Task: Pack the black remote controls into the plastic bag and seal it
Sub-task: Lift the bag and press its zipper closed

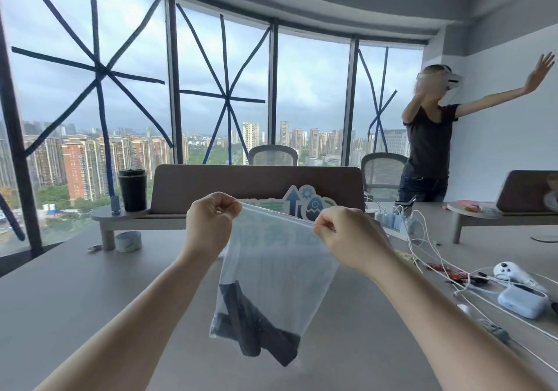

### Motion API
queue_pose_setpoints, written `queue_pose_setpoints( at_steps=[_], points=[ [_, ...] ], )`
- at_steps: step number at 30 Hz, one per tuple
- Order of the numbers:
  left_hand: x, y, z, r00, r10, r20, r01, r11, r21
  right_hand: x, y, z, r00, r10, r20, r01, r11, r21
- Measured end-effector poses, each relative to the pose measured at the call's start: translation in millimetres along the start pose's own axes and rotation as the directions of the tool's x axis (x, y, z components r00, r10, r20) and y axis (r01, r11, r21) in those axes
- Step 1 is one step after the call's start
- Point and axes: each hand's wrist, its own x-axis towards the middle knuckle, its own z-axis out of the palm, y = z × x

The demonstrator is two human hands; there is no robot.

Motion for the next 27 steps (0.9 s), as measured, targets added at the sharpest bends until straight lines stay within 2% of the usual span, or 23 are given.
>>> queue_pose_setpoints(
  at_steps=[11, 17, 23, 27],
  points=[
    [5, -2, -30, 0.997, -0.026, -0.066, 0.023, 0.998, -0.055, -7, -8, -15, 1.0, -0.015, -0.01, 0.016, 0.999, 0.052],
    [4, -15, -42, 0.995, -0.068, -0.079, 0.058, 0.991, -0.123, -5, -18, -16, 0.998, -0.057, -0.009, 0.058, 0.998, 0.024],
    [23, -56, -72, 0.985, -0.136, -0.109, 0.123, 0.986, -0.113, 29, -41, 40, 0.996, -0.064, -0.066, 0.067, 0.996, 0.05],
    [60, -94, -94, 0.971, -0.168, -0.169, 0.173, 0.985, 0.013, 80, -67, 105, 0.997, -0.053, -0.051, 0.058, 0.993, 0.107]
  ],
)
